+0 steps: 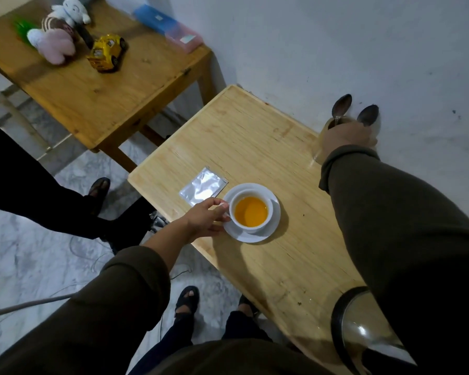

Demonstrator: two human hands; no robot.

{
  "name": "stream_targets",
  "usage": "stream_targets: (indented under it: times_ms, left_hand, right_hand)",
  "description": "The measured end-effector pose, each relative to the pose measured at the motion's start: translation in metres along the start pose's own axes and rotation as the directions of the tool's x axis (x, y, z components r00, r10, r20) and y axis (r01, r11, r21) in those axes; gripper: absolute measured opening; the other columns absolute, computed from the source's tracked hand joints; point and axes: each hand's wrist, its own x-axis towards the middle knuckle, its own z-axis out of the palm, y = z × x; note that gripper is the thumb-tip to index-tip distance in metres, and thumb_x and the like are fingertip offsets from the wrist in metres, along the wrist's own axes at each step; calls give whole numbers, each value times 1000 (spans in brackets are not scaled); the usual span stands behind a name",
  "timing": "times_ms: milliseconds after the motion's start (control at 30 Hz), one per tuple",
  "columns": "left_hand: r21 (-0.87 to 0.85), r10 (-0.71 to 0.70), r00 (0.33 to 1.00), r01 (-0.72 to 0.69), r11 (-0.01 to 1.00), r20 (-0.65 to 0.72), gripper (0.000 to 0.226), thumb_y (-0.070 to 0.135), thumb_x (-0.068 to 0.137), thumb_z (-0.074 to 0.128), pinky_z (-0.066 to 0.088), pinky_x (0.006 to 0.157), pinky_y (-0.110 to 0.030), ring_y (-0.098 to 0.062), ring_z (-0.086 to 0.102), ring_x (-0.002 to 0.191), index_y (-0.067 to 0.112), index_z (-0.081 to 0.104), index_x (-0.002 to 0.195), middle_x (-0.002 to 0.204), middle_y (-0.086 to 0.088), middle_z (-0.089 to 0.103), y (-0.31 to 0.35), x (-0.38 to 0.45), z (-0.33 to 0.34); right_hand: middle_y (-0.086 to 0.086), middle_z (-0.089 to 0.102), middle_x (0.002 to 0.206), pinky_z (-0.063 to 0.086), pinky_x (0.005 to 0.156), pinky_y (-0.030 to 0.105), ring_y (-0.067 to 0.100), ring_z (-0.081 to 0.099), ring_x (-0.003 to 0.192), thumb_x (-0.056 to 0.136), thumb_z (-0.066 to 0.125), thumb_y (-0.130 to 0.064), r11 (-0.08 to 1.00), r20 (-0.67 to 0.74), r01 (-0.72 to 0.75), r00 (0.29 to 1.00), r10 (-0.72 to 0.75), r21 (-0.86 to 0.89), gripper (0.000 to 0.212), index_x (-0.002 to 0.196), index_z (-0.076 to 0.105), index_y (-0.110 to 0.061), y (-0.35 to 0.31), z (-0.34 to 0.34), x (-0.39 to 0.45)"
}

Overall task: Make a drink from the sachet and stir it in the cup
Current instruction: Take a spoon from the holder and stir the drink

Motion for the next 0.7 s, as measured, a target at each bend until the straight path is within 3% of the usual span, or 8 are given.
stream_targets:
  times_ms: [167,367,433,533,600,700]
  left_hand:
    - [8,15,999,-14,1000,-31,12,36,96,48,49,70,-29,-22,58,79,27,54,91,88,-4,62,-2,1,2]
    - [18,19,998,-18,1000,-53,12,36,97,47,49,68,-28,-22,58,77,28,54,90,88,-4,61,-2,0,5]
    - [21,21,998,-20,1000,-53,13,35,97,46,49,72,-30,-24,58,81,24,53,99,89,-4,62,-1,1,6]
    - [31,19,998,-17,999,-54,17,35,98,45,48,80,-35,-27,58,90,21,51,106,90,-4,62,0,1,6]
    - [42,24,998,-22,999,-51,15,36,97,45,48,78,-34,-26,57,92,23,51,101,92,-4,63,0,2,6]
    - [30,49,998,-47,998,-48,13,34,97,46,46,68,-30,-22,54,77,23,51,93,87,-3,64,-2,2,6]
  right_hand:
    - [3,49,132,34,108,46,28,43,124,88,48,-38,991,-9,-36,999,35,-132,44,126,49,-16,-14,-21,-20]
    - [15,49,135,39,101,52,37,45,124,83,41,-30,977,87,149,987,-137,-152,46,124,53,-14,-3,-25,-19]
    - [15,47,135,39,101,51,37,44,123,86,42,-26,977,57,162,986,-155,-138,42,123,53,-12,-6,-32,-22]
    - [7,52,126,40,99,46,30,49,117,91,48,-26,978,-103,165,979,-178,-126,28,115,60,-16,-22,-46,-27]
    - [6,54,120,39,96,43,28,49,113,92,53,-22,961,-133,243,956,-260,-129,22,111,63,-18,-32,-54,-32]
    - [9,54,120,41,93,42,28,49,113,93,51,-20,917,-160,378,904,-396,-129,19,109,60,-14,-43,-67,-39]
